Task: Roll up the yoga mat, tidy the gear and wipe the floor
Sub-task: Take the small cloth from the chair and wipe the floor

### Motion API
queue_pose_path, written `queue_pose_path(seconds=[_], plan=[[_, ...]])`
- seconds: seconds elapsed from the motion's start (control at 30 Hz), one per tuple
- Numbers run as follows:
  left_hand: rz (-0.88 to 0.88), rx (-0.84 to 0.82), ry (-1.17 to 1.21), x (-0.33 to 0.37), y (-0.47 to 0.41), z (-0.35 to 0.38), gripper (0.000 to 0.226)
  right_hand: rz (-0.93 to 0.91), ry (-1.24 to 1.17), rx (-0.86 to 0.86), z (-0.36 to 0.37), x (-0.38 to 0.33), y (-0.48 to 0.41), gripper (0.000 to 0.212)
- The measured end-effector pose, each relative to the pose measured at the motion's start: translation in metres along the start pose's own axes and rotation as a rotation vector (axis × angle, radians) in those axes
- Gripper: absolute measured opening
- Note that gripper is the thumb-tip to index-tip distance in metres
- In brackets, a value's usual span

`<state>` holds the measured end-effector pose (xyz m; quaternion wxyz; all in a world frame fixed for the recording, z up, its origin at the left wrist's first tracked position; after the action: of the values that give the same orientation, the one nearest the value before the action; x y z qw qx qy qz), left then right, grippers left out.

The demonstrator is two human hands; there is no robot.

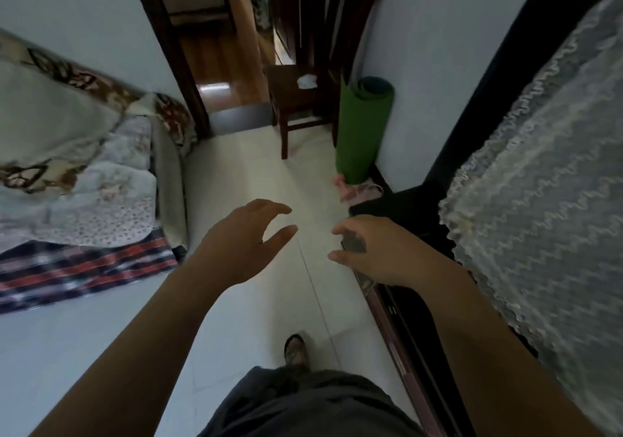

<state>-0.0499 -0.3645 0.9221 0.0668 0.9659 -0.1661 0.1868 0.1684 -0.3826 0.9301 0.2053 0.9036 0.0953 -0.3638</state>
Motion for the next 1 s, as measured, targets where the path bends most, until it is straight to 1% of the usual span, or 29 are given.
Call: queue_pose_path(seconds=[0.13, 0.23, 0.33, 0.4, 0.43, 0.5, 0.6, 0.73, 0.8, 0.9, 1.0], plan=[[0.033, 0.026, -0.031, -0.037, -0.093, -0.037, 0.065, 0.035, 0.012, 0.044, -0.054, -0.004, -0.085, 0.05], [0.051, -0.008, -0.041, -0.056, -0.154, -0.05, 0.067, 0.064, 0.004, 0.099, -0.081, 0.002, -0.137, 0.047], [0.068, -0.052, -0.041, -0.073, -0.218, -0.054, 0.061, 0.106, -0.028, 0.072, -0.101, 0.01, -0.191, 0.047], [0.083, -0.055, -0.033, -0.085, -0.265, -0.057, 0.062, 0.129, -0.038, 0.048, -0.116, 0.016, -0.234, 0.048], [0.088, -0.053, -0.035, -0.091, -0.29, -0.059, 0.064, 0.125, -0.026, 0.046, -0.126, 0.019, -0.258, 0.048], [0.087, -0.05, -0.041, -0.104, -0.343, -0.065, 0.058, 0.105, 0.0, 0.058, -0.149, 0.024, -0.31, 0.051], [0.047, -0.038, -0.052, -0.126, -0.418, -0.084, 0.051, 0.063, 0.006, 0.052, -0.192, 0.021, -0.389, 0.051], [-0.026, -0.028, -0.057, -0.161, -0.497, -0.117, 0.057, 0.006, 0.054, 0.012, -0.242, 0.001, -0.49, 0.049], [-0.066, -0.009, -0.053, -0.184, -0.526, -0.128, 0.057, -0.03, 0.1, -0.006, -0.255, -0.01, -0.538, 0.048], [-0.115, -0.002, -0.043, -0.22, -0.559, -0.139, 0.052, -0.073, 0.094, -0.071, -0.261, -0.027, -0.598, 0.046], [-0.139, 0.015, -0.047, -0.254, -0.6, -0.151, 0.052, -0.072, 0.11, -0.126, -0.267, -0.039, -0.654, 0.047]])
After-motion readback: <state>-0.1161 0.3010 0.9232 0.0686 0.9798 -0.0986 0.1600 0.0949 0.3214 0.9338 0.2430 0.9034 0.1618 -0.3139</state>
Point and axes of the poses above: each hand's wrist, its own y-axis away from the middle knuckle, its own z-axis out of the palm, x = y × z, the point moved 1 cm from there along -y, towards the middle knuckle, and after that the axes turned 6 degrees about -y, right-handed, at the moved point
